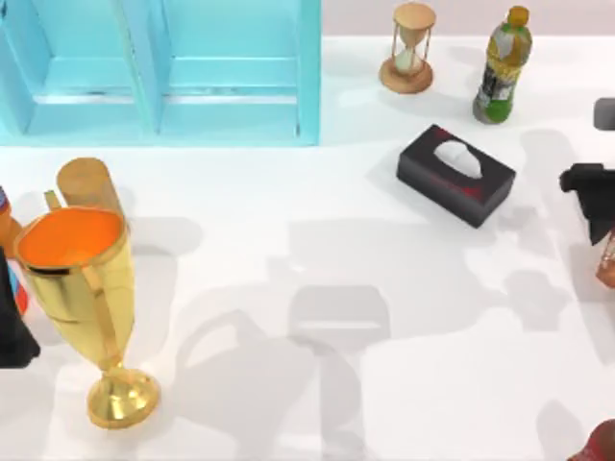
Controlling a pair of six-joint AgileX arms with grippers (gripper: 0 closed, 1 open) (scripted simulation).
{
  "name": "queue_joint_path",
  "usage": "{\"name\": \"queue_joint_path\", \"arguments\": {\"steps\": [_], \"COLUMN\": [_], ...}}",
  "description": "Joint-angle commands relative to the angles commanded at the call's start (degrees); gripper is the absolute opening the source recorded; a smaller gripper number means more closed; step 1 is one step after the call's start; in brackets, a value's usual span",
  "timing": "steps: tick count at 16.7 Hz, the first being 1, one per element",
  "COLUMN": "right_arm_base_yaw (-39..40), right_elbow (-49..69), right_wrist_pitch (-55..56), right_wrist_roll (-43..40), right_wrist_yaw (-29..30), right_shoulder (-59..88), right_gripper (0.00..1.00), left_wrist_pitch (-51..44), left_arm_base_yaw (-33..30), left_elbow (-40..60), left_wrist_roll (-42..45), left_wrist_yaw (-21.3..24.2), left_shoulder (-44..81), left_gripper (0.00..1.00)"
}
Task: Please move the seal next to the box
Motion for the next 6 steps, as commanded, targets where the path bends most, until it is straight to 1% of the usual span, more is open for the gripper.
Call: {"name": "queue_joint_path", "arguments": {"steps": [1, 6], "right_arm_base_yaw": [0.0, 0.0], "right_elbow": [0.0, 0.0], "right_wrist_pitch": [0.0, 0.0], "right_wrist_roll": [0.0, 0.0], "right_wrist_yaw": [0.0, 0.0], "right_shoulder": [0.0, 0.0], "right_gripper": [1.00, 1.00], "left_wrist_pitch": [0.0, 0.0], "left_arm_base_yaw": [0.0, 0.0], "left_elbow": [0.0, 0.0], "left_wrist_roll": [0.0, 0.0], "left_wrist_yaw": [0.0, 0.0], "left_shoulder": [0.0, 0.0], "left_gripper": [1.00, 1.00]}}
